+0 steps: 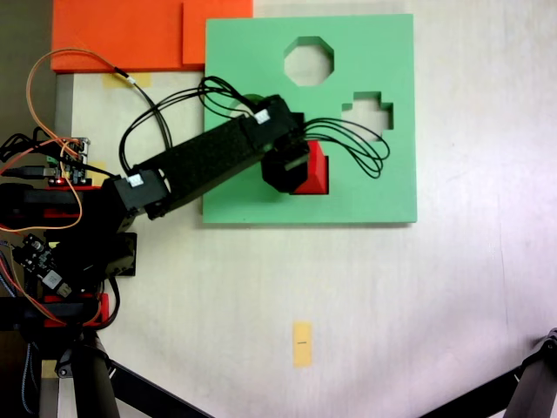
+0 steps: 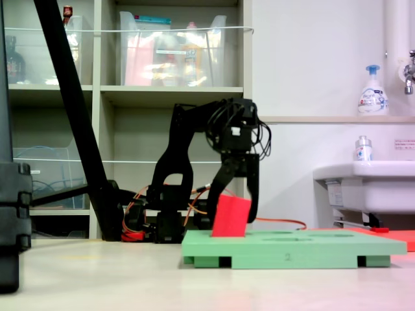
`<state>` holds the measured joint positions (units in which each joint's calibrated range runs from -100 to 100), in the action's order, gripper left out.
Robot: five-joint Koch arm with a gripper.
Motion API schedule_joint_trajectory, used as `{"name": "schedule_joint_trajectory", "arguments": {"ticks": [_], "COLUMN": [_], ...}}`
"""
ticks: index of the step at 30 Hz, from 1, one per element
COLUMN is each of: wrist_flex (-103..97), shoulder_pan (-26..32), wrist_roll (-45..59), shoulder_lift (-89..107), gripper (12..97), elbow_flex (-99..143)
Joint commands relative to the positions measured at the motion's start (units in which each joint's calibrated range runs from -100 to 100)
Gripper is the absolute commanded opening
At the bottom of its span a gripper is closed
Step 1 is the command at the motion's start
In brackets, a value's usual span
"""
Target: Put the square block into the corresponding hole
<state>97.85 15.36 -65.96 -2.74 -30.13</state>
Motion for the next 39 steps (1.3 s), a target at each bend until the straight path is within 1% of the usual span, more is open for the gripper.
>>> {"name": "schedule_joint_trajectory", "arguments": {"ticks": [1,5,9,10,12,19,21,23,24,26,31,36,38,39], "wrist_flex": [2.15,2.15,2.15,2.15,2.15,2.15,2.15,2.15,2.15,2.15,2.15,2.15,2.15,2.15], "shoulder_pan": [0.44,0.24,-0.29,-0.44,-0.63,-1.27,-1.22,-1.12,-1.03,-0.73,0.20,0.20,-1.56,-4.54], "wrist_roll": [-0.29,-0.10,0.59,0.83,1.03,2.88,3.03,3.03,3.03,3.08,4.20,12.31,17.68,19.88], "shoulder_lift": [1.76,-1.17,-3.41,-3.97,-4.53,-5.78,-5.78,-3.83,-2.29,2.60,23.55,54.97,65.86,70.47], "gripper": [17.5,17.7,23.7,23.8,27.9,53.0,56.0,71.1,76.6,81.5,82.0,81.7,81.7,81.7], "elbow_flex": [-0.87,-0.97,-1.07,-1.07,-1.07,-1.07,-1.07,-0.97,-0.87,-0.77,-0.68,-0.68,-0.68,-0.68]}}
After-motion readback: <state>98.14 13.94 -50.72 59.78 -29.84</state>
